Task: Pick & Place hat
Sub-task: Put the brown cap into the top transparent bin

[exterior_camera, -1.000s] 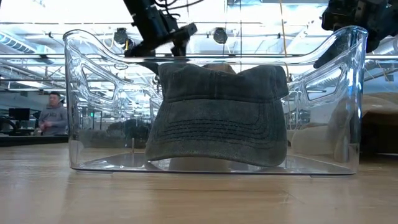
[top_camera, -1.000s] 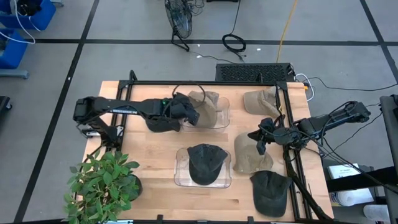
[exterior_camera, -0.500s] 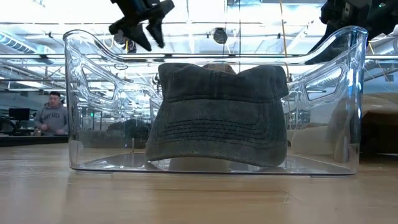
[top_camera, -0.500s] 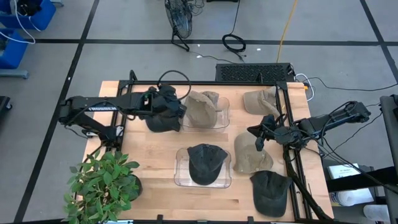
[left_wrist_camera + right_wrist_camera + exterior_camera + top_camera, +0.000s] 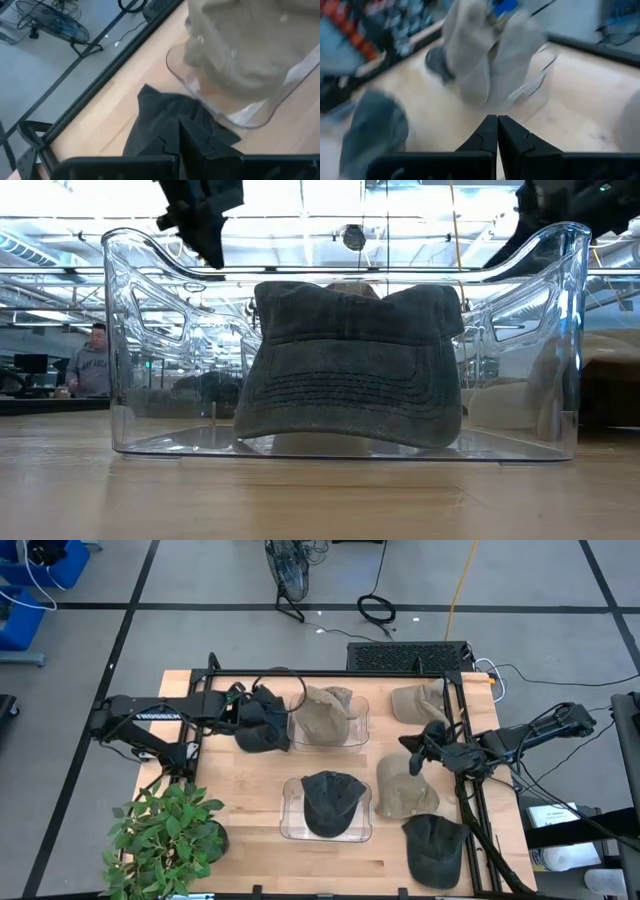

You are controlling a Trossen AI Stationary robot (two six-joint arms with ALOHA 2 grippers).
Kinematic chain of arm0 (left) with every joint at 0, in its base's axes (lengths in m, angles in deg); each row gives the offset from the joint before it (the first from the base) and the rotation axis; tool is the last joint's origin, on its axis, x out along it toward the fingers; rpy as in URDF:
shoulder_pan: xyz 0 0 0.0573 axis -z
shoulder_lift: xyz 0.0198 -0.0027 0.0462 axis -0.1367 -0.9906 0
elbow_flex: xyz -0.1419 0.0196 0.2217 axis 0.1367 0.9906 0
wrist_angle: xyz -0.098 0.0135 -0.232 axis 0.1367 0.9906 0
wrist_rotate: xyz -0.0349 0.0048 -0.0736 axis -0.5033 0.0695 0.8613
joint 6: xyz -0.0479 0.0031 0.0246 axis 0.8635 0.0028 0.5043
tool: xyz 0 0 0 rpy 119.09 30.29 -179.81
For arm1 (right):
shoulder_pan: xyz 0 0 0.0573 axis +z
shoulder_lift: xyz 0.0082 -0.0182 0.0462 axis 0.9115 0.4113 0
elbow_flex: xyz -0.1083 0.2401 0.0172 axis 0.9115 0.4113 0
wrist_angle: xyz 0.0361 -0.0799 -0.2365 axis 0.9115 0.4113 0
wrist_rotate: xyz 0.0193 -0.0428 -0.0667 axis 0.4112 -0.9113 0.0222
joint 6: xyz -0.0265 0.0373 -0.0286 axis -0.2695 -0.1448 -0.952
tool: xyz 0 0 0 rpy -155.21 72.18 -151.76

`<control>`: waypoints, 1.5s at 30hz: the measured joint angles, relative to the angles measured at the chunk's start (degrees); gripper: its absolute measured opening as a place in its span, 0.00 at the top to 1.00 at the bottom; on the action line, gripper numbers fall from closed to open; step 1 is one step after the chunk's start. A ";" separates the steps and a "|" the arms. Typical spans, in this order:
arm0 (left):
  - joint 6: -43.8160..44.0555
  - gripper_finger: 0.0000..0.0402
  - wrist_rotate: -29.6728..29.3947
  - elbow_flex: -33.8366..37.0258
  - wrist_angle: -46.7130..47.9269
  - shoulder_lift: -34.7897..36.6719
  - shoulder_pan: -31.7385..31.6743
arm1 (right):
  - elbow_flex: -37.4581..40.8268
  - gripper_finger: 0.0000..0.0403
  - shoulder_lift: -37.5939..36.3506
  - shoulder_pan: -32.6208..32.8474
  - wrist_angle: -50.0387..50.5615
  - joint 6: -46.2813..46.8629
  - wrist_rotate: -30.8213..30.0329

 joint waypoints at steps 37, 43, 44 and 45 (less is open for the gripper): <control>-4.41 0.99 11.15 24.13 -26.83 14.56 -12.09 | -23.90 0.92 21.21 -51.64 48.58 10.64 21.81; -4.37 0.97 11.15 24.13 -27.11 14.56 -12.23 | -15.46 0.75 20.85 -56.01 47.75 10.64 26.65; -4.35 0.96 11.17 24.13 -27.11 14.56 -12.23 | -14.13 0.72 20.85 -56.56 47.26 10.59 27.42; -4.33 0.96 11.17 24.13 -27.11 14.56 -12.24 | -12.73 0.69 20.85 -57.10 46.65 10.56 27.83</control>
